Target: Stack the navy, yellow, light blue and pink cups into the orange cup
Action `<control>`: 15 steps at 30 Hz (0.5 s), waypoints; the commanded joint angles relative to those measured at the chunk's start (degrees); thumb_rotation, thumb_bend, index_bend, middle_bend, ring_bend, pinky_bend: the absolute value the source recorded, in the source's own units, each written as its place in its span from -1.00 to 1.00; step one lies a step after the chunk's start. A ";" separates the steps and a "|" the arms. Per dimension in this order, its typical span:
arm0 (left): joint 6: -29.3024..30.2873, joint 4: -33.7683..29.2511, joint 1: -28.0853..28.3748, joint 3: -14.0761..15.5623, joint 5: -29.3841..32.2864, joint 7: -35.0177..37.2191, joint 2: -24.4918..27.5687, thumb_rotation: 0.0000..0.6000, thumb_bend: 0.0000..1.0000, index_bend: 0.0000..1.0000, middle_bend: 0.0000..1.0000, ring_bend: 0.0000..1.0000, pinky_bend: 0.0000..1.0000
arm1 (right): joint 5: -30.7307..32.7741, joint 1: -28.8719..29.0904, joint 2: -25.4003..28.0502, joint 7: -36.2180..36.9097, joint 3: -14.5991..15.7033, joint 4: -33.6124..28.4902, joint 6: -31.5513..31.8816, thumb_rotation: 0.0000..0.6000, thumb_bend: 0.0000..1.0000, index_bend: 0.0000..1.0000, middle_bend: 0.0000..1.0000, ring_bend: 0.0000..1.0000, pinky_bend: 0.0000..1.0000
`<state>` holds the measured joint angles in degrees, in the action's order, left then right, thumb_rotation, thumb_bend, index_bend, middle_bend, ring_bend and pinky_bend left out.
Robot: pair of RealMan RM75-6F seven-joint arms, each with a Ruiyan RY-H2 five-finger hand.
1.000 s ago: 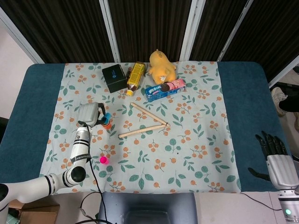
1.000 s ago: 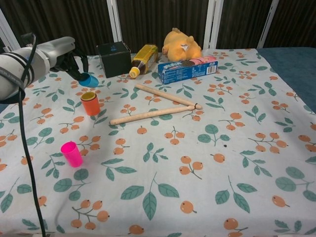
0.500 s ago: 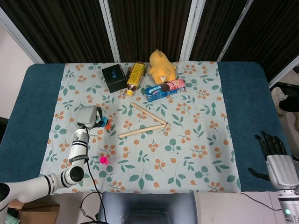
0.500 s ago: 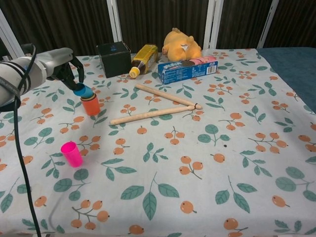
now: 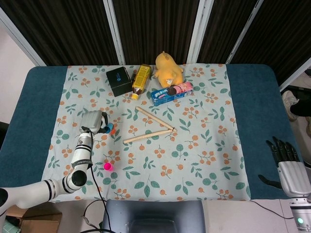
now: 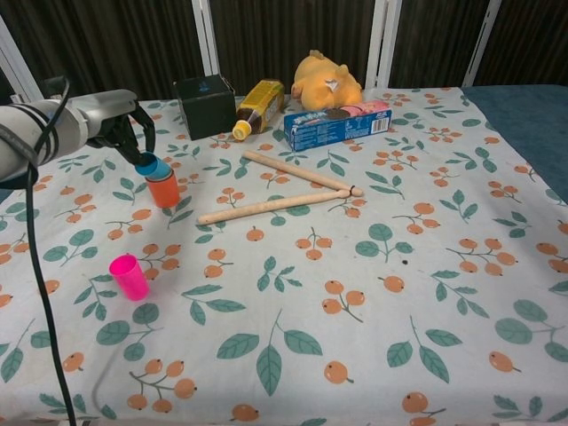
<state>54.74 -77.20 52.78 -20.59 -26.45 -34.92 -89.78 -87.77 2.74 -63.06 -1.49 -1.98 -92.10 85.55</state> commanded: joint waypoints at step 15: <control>-3.30 0.17 5.45 1.86 12.42 -7.37 3.31 1.00 0.00 0.49 1.00 1.00 1.00 | -0.63 -0.48 0.79 1.78 0.22 -0.10 0.69 1.00 -0.79 -1.00 -1.00 -1.00 -1.00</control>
<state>51.72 -76.81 57.73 -19.11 -14.84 -41.75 -86.92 -88.40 2.26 -62.27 0.28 -1.76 -92.20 86.24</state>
